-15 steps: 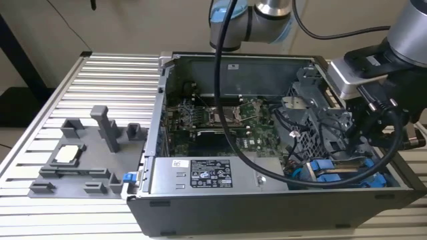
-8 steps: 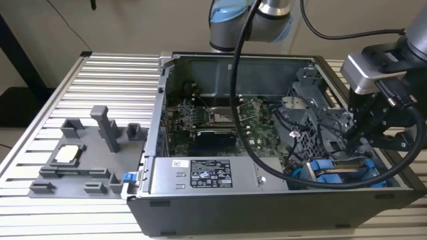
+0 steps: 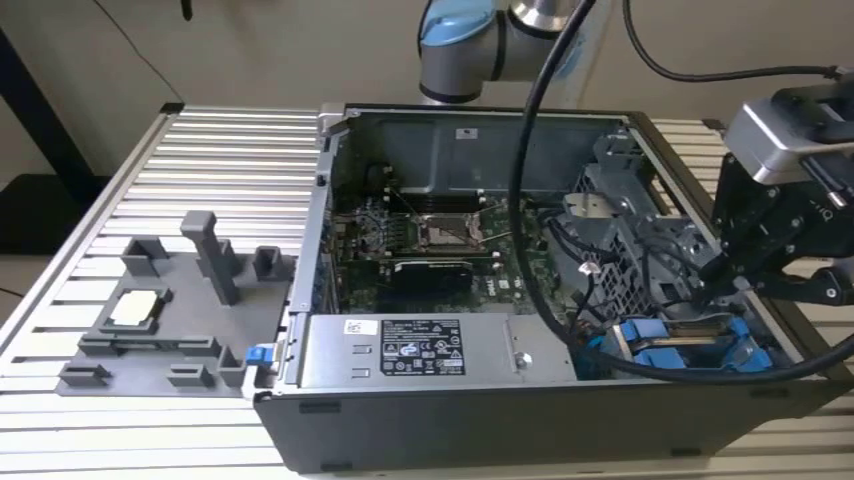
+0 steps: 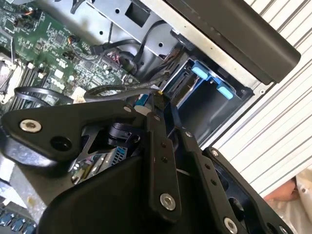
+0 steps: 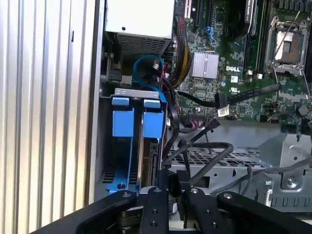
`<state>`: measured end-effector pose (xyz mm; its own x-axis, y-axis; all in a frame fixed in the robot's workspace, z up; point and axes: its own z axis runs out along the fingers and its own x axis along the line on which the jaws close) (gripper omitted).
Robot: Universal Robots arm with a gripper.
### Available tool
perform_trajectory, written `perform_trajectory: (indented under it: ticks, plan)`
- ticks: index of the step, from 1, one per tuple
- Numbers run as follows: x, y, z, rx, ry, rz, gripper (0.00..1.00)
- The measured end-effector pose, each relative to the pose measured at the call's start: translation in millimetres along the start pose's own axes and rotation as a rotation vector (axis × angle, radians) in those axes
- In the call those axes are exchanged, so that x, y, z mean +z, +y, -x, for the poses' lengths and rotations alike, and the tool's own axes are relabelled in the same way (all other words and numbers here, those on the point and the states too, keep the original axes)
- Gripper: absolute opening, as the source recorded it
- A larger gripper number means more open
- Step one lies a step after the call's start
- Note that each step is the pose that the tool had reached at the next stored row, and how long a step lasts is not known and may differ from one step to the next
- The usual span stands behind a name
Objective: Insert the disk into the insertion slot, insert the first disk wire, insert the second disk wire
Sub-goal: 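Insert the first disk wire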
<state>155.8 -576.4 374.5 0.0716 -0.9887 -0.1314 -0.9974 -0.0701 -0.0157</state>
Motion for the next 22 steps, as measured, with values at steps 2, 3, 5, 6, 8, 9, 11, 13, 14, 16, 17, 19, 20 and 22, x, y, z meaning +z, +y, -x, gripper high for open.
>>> perform_trajectory:
  ticks: [2, 3, 5, 6, 8, 9, 11, 13, 14, 16, 17, 19, 20, 22]
  plan:
    - [0.6, -5.8, -1.0, 0.002, -0.001, 0.013, 0.19]
    - [0.8, -8.0, -1.6, 0.003, -0.0015, 0.0194, 0.19]
    - [1.2, -9.3, -2.4, 0.005, -0.002, 0.027, 0.19]
    - [1.8, -9.3, -2.5, 0.009, -0.0022, 0.0275, 0.19]
    - [2.6, -9.3, -2.7, 0.02, -0.0075, 0.0261, 0.19]
    - [3.0, -9.3, -2.7, 0.027, -0.0126, 0.0248, 0.19]
    - [3.8, -9.3, -2.8, 0.046, -0.0221, 0.0217, 0.19]
    - [4.4, -9.3, -3.1, 0.061, -0.0293, 0.0191, 0.19]
    - [4.3, -9.2, -4.4, 0.063, -0.0294, 0.0197, 0.19]
    - [4.4, -9.2, -8.4, 0.065, -0.0299, 0.0258, 0.19]
    - [5.1, -9.2, -9.7, 0.066, -0.0298, 0.027, 0.19]
    - [7.0, -9.4, -11.0, 0.068, -0.0324, 0.0278, 0.19]
    - [7.7, -9.6, -11.3, 0.069, -0.0367, 0.0276, 0.19]
    - [8.6, -9.6, -11.9, 0.072, -0.0529, 0.0267, 0.19]
